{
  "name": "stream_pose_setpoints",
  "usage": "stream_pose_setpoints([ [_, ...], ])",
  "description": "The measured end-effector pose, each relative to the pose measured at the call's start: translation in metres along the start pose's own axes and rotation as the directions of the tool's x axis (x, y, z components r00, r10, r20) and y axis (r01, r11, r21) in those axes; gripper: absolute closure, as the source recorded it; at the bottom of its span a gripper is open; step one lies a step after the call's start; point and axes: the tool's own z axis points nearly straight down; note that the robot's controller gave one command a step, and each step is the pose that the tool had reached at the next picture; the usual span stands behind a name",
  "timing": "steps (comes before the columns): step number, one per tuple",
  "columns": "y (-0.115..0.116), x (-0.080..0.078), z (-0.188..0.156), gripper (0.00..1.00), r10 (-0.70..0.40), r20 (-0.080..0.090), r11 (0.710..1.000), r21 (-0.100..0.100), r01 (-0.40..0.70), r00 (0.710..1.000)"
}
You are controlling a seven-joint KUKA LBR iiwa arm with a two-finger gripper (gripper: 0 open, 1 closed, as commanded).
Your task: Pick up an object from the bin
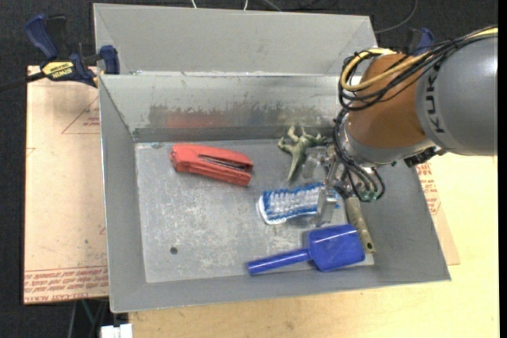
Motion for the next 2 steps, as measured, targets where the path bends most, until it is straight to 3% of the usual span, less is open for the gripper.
stream_pose_setpoints([
  [1,0.0052,-0.0013,0.0306,0.00,0.047,0.015,0.999,-0.001,-0.047,0.999],
  [2,0.0085,-0.0097,0.0297,1.00,0.093,0.009,0.996,-0.002,-0.093,0.996],
])
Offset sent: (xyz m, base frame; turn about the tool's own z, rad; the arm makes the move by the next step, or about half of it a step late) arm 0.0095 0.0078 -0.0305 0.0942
